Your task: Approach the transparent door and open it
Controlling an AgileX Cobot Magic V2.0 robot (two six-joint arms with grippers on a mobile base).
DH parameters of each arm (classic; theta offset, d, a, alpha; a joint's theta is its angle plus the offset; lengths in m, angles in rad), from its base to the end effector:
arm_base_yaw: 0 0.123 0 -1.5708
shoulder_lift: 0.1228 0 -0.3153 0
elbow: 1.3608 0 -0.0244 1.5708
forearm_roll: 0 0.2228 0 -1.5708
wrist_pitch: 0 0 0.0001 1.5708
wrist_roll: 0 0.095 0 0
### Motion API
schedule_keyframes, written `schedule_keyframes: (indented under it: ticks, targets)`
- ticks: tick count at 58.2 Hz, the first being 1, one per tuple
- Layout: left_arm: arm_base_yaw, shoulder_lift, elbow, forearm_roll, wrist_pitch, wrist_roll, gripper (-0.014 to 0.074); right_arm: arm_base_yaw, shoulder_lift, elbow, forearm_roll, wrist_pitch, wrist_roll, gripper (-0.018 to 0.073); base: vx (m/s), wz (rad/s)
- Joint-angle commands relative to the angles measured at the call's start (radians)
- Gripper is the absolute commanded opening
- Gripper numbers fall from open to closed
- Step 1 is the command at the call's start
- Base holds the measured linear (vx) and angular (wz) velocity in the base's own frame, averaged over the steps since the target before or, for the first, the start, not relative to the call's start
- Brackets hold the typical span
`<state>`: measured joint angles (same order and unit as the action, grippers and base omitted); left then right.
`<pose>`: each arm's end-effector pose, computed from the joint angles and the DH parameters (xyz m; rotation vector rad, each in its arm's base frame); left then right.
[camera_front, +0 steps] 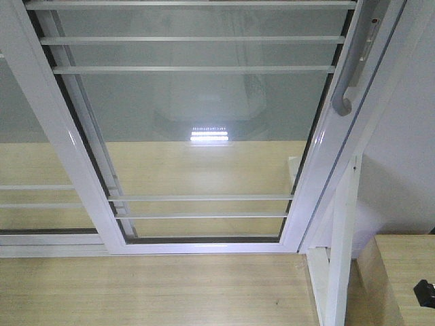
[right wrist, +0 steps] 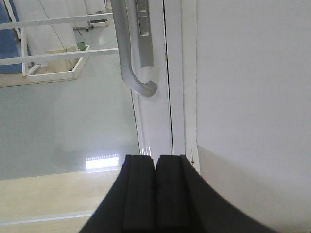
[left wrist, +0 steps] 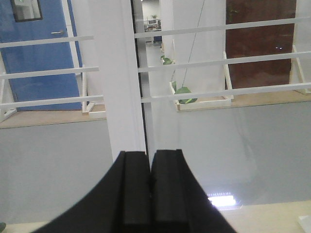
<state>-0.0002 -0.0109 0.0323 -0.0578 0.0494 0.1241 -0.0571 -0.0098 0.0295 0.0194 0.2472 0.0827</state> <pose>0.0024 -0.0003 0.1987 0.0540 1.5536 0.0501 0.0008 0.0004 0.1809 0.1352 1.7454 0.0366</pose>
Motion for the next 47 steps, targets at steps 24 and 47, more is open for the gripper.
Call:
schedule_keyframes:
  ticks: [24, 47]
  targets:
    - [0.001, -0.014, 0.014, -0.009, -0.082, -0.009, -0.0006, -0.004, 0.012, 0.004, -0.001, -0.080, -0.008, -0.0006, 0.00, 0.00]
    - [0.001, -0.014, 0.014, 0.007, -0.082, -0.007, -0.0006, -0.004, 0.011, 0.004, -0.013, -0.068, -0.010, -0.0006, 0.00, 0.00]
